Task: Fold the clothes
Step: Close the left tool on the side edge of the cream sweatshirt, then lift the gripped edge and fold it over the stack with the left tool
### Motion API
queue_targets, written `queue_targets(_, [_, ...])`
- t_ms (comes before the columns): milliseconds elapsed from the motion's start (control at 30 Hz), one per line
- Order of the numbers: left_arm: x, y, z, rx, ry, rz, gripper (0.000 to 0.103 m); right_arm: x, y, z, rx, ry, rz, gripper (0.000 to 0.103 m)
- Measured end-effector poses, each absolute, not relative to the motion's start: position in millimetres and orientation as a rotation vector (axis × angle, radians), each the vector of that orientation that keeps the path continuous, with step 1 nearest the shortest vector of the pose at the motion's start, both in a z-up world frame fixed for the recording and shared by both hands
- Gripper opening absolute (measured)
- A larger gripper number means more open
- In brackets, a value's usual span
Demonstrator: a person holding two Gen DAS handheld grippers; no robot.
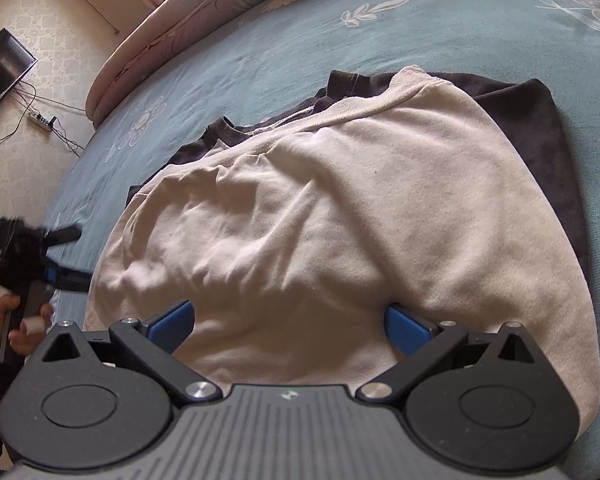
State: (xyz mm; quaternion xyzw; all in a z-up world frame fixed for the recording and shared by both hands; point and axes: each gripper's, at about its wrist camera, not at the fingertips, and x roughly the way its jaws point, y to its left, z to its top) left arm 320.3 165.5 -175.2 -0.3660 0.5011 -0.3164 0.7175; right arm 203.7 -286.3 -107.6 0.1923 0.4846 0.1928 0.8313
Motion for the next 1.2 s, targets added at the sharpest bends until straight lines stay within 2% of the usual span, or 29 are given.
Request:
queue_targets(100, [334.2,161.2,-171.7,-0.831,1.114,-0.692,0.102,201.8,-283.6,-107.0,0.388,1.030,0.405,0.103])
queue_targets(200, [309.3,163.6,-175.0,-0.867,1.160,-0.728,0.102,201.8,-284.1,-107.8,0.385,1.028,0.408,0.103])
queue_targets(267, [286.1,161.8,-173.7,-0.844,1.169,-0.773,0.102,202.5,-284.5,-108.6,0.386,1.026,0.411,0.103])
queue_targets(467, [293.8,153.4,-172.2,-0.773,1.183,-0.788,0.102,205.6,-285.1,-109.7,0.388,1.023,0.417,0.103])
queue_targets(567, [299.6,149.2,-171.6,-0.739,1.189,-0.792,0.099,205.0,-286.8,-110.3,0.397,1.018,0.421,0.103])
queue_targets(700, [307.2,143.6,-170.7,-0.692,1.198,-0.797,0.084,204.2,-289.1,-111.0,0.409,1.011,0.427,0.103])
queue_targets(867, [312.9,142.5,-171.5,-0.646,1.214,-0.773,0.084,204.8,-289.4,-111.1,0.412,1.009,0.427,0.103])
queue_targets(1033, [311.2,152.7,-175.8,-0.623,1.240,-0.690,0.079,200.9,-286.3,-110.6,0.392,1.001,0.420,0.103])
queue_targets(1067, [310.8,154.7,-176.6,-0.618,1.245,-0.673,0.066,200.2,-286.0,-110.7,0.387,1.001,0.420,0.103])
queue_targets(1100, [310.4,156.8,-177.5,-0.613,1.250,-0.657,0.039,200.1,-285.6,-110.8,0.381,1.002,0.421,0.103])
queue_targets(1133, [310.1,158.8,-178.4,-0.608,1.255,-0.640,0.018,200.3,-285.3,-110.7,0.377,1.004,0.422,0.103])
queue_targets(1200, [308.6,172.8,-193.3,-0.737,1.267,-0.632,0.014,200.7,-284.9,-110.5,0.372,1.006,0.423,0.103])
